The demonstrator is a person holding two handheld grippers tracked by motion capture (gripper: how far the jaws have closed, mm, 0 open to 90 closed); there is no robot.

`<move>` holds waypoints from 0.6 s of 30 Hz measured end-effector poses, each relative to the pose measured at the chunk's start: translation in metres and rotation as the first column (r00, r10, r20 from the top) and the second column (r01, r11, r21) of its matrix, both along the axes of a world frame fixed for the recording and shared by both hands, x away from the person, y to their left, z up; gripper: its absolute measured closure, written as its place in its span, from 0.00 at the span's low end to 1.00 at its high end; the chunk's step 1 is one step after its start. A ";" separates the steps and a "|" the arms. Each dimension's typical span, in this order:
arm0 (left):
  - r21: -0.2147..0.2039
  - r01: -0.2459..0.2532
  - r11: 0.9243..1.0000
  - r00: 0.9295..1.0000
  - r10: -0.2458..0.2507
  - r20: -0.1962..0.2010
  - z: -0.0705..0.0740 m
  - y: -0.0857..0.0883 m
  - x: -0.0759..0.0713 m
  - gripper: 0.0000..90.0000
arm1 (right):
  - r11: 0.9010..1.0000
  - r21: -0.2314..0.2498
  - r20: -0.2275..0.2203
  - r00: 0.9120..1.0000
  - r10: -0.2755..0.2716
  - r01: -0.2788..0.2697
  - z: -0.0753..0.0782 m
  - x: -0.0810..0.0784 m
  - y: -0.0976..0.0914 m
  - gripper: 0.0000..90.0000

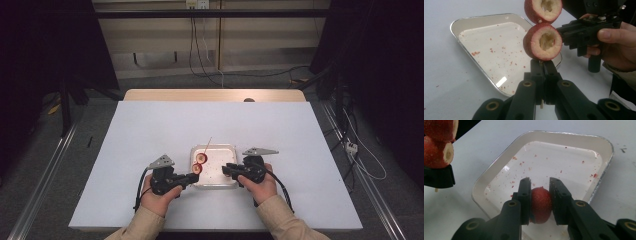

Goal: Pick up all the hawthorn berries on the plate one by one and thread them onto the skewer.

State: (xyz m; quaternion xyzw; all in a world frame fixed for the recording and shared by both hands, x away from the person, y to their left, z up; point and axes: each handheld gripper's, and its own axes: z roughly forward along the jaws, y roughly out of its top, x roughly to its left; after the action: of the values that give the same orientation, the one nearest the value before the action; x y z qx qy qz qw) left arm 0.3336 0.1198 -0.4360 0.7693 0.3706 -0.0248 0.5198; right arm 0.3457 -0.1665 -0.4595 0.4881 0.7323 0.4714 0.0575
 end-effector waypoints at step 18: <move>0.007 0.008 1.000 1.000 -0.008 0.002 0.000 -0.003 -0.001 0.99 | 0.999 -0.016 -0.064 0.997 0.037 -0.038 0.000 -0.017 -0.009 0.77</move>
State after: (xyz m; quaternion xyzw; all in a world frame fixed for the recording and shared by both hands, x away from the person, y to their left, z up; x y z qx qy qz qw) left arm 0.3322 0.1168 -0.4363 0.7726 0.3670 -0.0250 0.5175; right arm 0.3283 -0.1756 -0.4594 0.4884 0.7469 0.4503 0.0296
